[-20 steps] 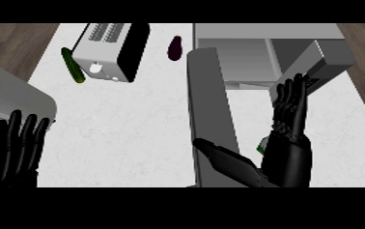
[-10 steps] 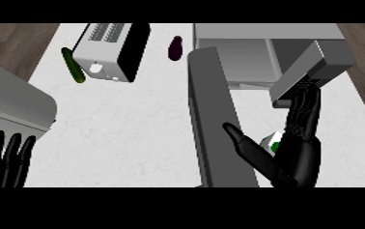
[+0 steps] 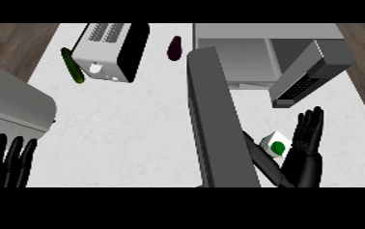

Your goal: Pick up the milk, place it into the microwave and close the microwave

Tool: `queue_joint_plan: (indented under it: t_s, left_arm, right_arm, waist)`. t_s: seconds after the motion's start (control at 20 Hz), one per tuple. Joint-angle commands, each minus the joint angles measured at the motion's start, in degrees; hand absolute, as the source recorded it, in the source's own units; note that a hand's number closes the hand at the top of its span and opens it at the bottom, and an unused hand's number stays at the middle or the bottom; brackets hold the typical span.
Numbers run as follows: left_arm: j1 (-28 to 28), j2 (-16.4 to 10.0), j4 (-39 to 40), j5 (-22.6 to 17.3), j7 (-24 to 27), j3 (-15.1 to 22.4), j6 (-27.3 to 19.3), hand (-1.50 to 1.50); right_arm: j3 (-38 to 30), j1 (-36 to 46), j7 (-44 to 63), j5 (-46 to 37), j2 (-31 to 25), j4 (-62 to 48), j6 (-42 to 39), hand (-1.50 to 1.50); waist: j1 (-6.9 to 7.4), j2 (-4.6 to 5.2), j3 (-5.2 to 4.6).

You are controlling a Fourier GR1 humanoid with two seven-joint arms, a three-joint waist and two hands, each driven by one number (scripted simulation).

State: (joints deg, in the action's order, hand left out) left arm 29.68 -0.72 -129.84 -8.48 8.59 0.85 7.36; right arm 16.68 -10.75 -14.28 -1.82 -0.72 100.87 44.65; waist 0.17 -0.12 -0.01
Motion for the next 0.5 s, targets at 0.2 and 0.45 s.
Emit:
queue_joint_plan:
  t_s: [0.2, 0.45]
  left_arm:
    - [-0.14, -0.94, -0.26, -2.15, 0.22, -3.21, 1.92, -1.50]
    - [0.32, -0.31, -3.32, -2.73, -2.64, -2.47, 1.51, -1.50]
  right_arm:
    - [-7.00, -5.55, -15.46, 10.54, 0.10, -9.28, -8.51, -1.50]
    - [-9.09, -2.49, -18.21, 11.22, 0.50, -15.71, -10.09, -1.50]
  waist:
    - [-0.13, 0.07, 0.06]
    - [-0.03, 0.11, 0.03]
